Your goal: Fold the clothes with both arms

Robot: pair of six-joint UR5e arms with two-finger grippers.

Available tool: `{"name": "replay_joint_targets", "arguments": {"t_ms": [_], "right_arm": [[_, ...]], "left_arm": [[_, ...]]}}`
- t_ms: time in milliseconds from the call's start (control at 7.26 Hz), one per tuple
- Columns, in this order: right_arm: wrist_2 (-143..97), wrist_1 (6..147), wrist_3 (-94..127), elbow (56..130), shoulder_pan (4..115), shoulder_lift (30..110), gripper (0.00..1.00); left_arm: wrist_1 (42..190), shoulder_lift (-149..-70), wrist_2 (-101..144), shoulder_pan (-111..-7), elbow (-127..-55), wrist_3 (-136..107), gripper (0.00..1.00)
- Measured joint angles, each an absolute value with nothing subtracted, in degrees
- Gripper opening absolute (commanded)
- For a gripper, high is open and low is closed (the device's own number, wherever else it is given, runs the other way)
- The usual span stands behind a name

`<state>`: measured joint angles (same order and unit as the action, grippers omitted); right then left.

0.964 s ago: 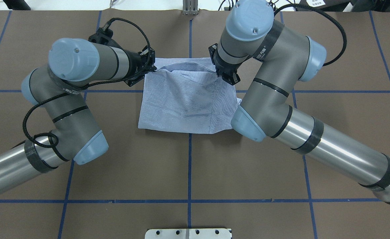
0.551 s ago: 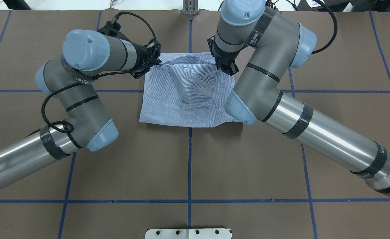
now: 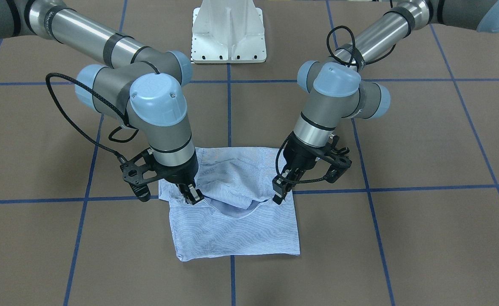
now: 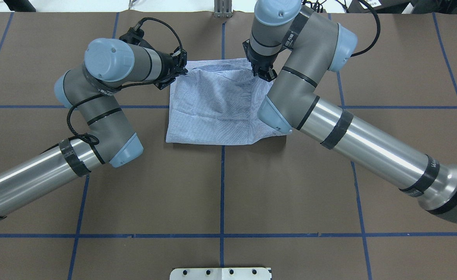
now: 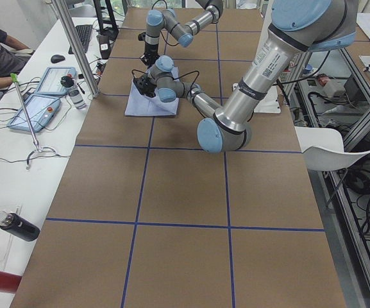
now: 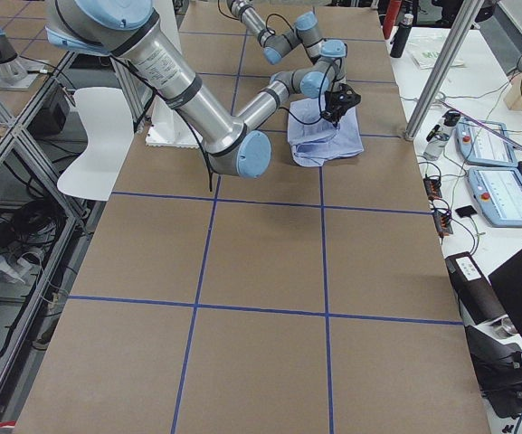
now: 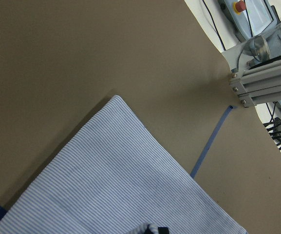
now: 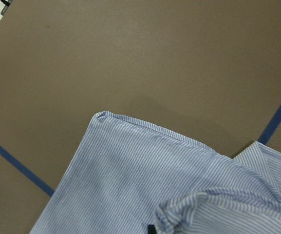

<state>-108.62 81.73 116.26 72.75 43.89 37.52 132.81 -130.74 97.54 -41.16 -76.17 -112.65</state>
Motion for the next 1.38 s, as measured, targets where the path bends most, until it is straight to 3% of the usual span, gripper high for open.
{"name": "replay_joint_targets", "arguments": {"t_ms": [413, 551, 688, 826, 1102, 1377], "right_arm": [[-108.63, 76.41, 114.95, 66.33, 43.94, 36.43, 0.00], [-108.63, 75.51, 114.10, 65.04, 43.94, 36.41, 0.31], [-108.63, 73.87, 113.50, 63.10, 43.94, 36.23, 0.99], [-108.63, 72.33, 112.87, 60.55, 43.95, 35.40, 1.00], [-108.93, 71.40, 109.92, 56.44, 45.10, 32.91, 1.00], [-111.57, 71.35, 105.29, 54.89, 47.91, 32.23, 1.00]], "left_arm": [[136.86, -131.72, 97.37, -41.22, -71.34, -112.56, 0.00], [138.05, -132.31, 97.31, -41.22, -69.47, -112.53, 0.00], [139.37, -133.00, 97.25, -41.28, -67.39, -112.49, 0.31], [140.65, -133.43, 97.20, -41.52, -65.59, -111.94, 0.44], [141.73, -133.64, 97.21, -43.46, -63.81, -109.61, 0.55], [142.02, -133.63, 98.06, -45.91, -63.09, -107.65, 0.55]]}}
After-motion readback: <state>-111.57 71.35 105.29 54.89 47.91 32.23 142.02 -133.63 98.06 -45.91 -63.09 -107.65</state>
